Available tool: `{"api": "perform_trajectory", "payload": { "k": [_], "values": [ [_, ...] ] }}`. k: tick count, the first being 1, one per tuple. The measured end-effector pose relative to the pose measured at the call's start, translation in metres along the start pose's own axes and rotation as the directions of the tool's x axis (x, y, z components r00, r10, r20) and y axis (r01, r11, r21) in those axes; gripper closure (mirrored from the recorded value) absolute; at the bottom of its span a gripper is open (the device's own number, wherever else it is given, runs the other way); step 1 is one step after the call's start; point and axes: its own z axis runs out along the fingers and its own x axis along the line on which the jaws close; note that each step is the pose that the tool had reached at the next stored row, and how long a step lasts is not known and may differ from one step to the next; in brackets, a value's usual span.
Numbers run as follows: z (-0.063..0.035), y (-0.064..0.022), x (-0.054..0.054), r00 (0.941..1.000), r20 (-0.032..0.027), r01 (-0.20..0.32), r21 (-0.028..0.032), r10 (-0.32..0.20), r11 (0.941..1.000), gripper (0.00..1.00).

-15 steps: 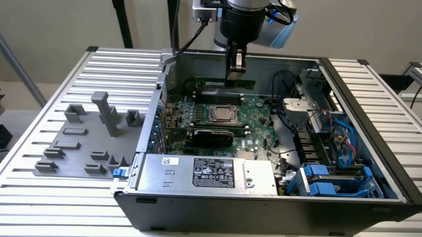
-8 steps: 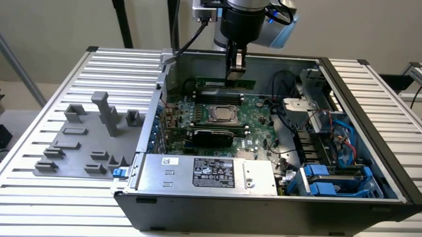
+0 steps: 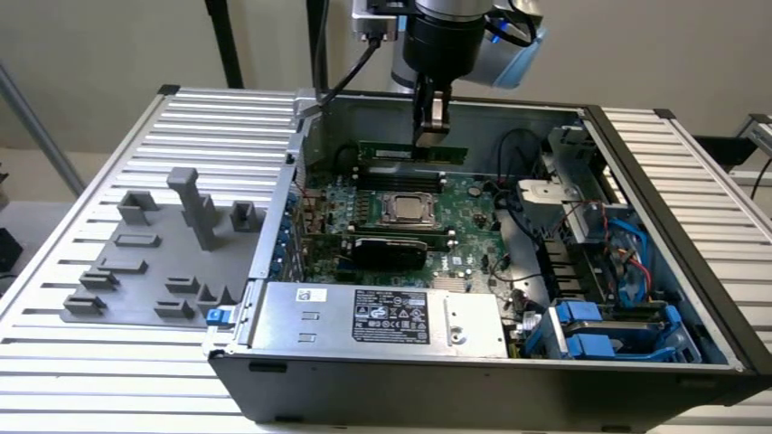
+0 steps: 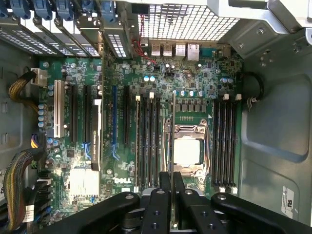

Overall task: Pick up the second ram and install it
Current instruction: 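Insert the second ram into the second slot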

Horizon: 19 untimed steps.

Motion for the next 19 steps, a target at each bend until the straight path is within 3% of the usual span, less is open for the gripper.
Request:
{"api": "perform_trajectory", "payload": {
  "k": [19],
  "values": [
    [0.0347, 0.0041, 0.002, 1.0, 0.0, 0.0, 0.0, 0.0, 1.0, 0.86]
  ]
}}
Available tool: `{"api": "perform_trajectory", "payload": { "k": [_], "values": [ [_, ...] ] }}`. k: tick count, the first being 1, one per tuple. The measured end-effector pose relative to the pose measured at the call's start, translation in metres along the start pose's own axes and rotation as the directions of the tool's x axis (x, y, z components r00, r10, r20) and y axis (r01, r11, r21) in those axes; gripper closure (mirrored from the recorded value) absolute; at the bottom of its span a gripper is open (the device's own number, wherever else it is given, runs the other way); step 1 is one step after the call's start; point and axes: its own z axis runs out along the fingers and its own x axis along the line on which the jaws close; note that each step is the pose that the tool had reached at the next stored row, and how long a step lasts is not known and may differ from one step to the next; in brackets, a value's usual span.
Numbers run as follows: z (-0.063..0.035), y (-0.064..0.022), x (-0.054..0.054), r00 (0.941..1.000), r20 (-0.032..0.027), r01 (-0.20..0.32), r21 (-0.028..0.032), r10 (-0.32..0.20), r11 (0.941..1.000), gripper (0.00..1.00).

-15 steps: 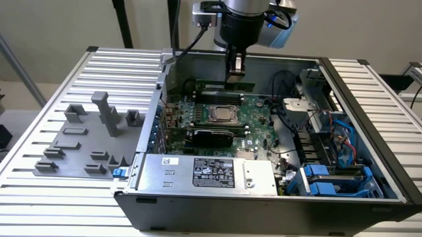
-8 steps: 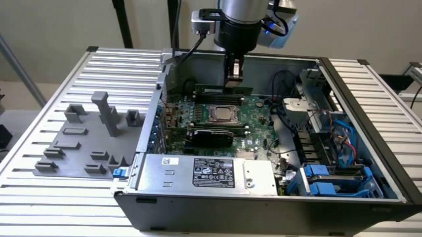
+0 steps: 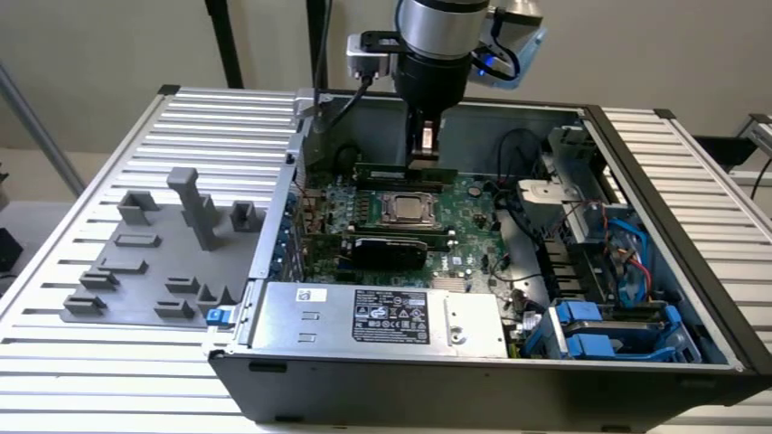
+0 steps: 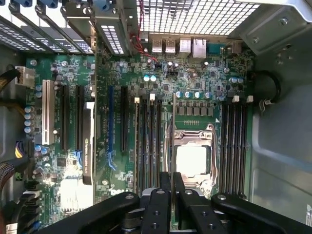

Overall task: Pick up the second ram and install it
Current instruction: 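Insert the second ram into the second slot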

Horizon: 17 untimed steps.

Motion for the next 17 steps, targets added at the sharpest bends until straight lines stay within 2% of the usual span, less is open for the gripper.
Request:
{"api": "perform_trajectory", "payload": {
  "k": [7, 17],
  "values": [
    [0.0126, -0.0003, 0.001, 1.0, -0.0002, 0.0, -0.0001, 0.0, 1.0, 0.86],
    [0.0304, -0.0009, 0.009, 1.0, 0.0002, 0.0, -0.0001, 0.0, 1.0, 0.86]
  ]
}}
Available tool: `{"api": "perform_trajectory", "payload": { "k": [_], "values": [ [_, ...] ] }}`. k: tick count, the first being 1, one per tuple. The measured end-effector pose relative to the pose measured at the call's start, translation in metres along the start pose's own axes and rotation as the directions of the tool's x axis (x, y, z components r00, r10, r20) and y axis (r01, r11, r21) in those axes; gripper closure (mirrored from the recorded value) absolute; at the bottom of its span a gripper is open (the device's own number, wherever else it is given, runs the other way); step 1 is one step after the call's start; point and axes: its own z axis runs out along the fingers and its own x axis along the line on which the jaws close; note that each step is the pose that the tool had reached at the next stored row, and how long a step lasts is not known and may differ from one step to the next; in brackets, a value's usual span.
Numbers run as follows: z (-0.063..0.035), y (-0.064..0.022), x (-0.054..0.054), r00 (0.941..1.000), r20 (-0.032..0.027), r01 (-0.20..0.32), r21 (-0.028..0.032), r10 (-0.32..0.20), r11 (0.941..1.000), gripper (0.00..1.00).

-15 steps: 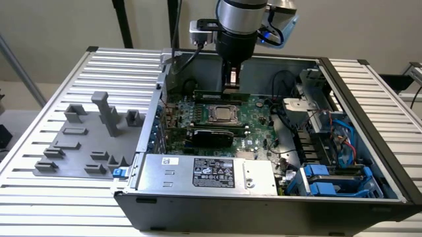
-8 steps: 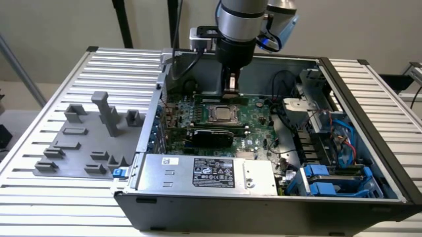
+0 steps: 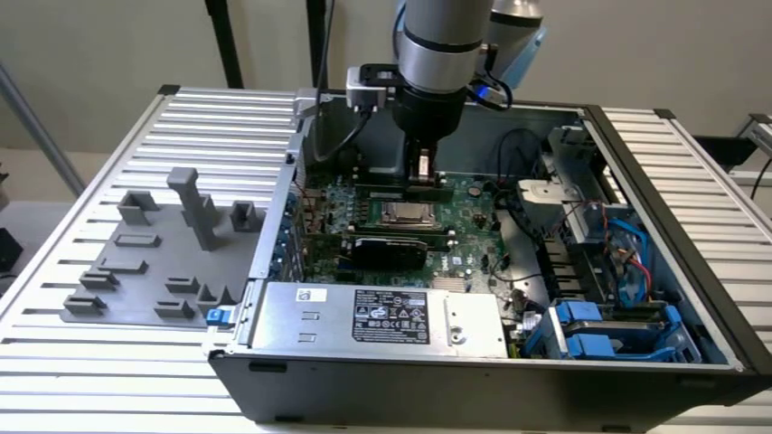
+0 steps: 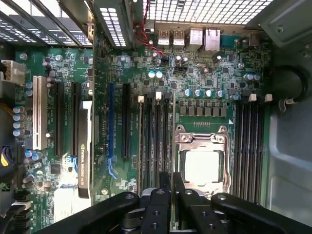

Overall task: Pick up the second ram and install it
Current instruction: 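Insert the second ram into the second slot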

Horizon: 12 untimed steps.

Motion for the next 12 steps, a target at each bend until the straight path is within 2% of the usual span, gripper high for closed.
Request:
{"api": "perform_trajectory", "payload": {
  "k": [12],
  "values": [
    [0.0215, -0.0008, 0.006, 1.0, 0.0, 0.0, 0.0, 0.0, 1.0, 0.86]
  ]
}}
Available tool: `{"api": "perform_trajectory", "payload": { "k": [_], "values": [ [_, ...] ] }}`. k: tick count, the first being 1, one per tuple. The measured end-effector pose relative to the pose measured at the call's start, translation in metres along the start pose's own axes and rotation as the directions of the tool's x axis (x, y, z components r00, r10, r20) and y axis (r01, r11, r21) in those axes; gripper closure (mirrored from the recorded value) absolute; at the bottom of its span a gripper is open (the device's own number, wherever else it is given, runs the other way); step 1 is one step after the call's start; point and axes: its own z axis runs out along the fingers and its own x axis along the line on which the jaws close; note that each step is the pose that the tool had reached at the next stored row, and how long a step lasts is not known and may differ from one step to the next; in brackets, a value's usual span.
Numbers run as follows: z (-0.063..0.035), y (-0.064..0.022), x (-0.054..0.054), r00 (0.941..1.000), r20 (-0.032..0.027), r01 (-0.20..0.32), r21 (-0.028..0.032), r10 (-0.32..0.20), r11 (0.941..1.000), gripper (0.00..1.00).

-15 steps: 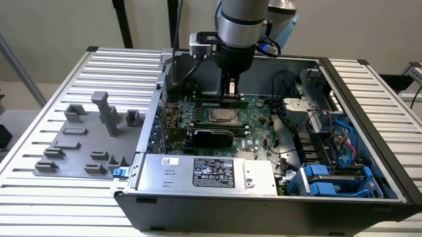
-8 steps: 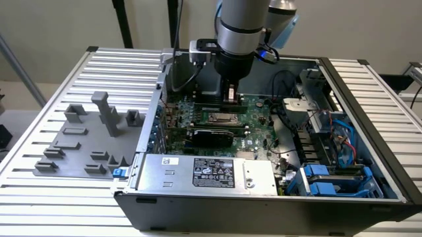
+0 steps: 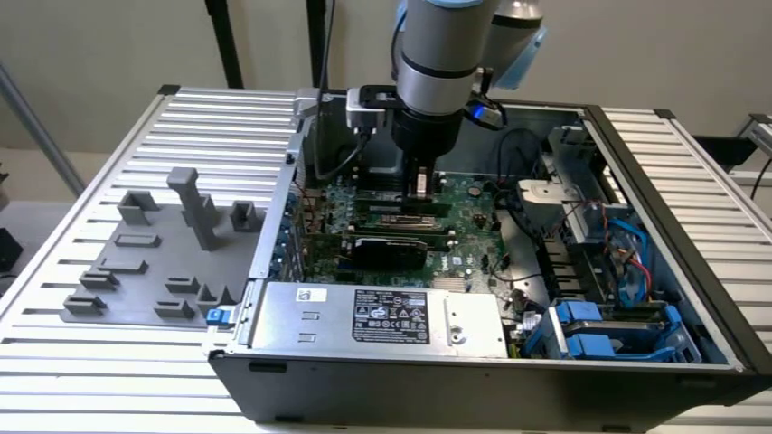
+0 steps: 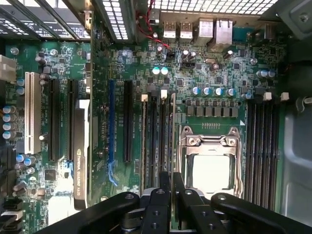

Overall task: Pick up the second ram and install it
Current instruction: 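Insert the second ram into the second slot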

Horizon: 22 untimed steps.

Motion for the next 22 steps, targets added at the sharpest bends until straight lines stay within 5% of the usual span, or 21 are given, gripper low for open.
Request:
{"api": "perform_trajectory", "payload": {
  "k": [8, 22],
  "values": [
    [0.0131, -0.0013, 0.005, 1.0, 0.0001, 0.0, 0.0, 0.0, 1.0, 0.86],
    [0.016, -0.0025, 0.006, 1.0, 0.0001, 0.0, 0.0001, 0.0, 1.0, 0.86]
  ]
}}
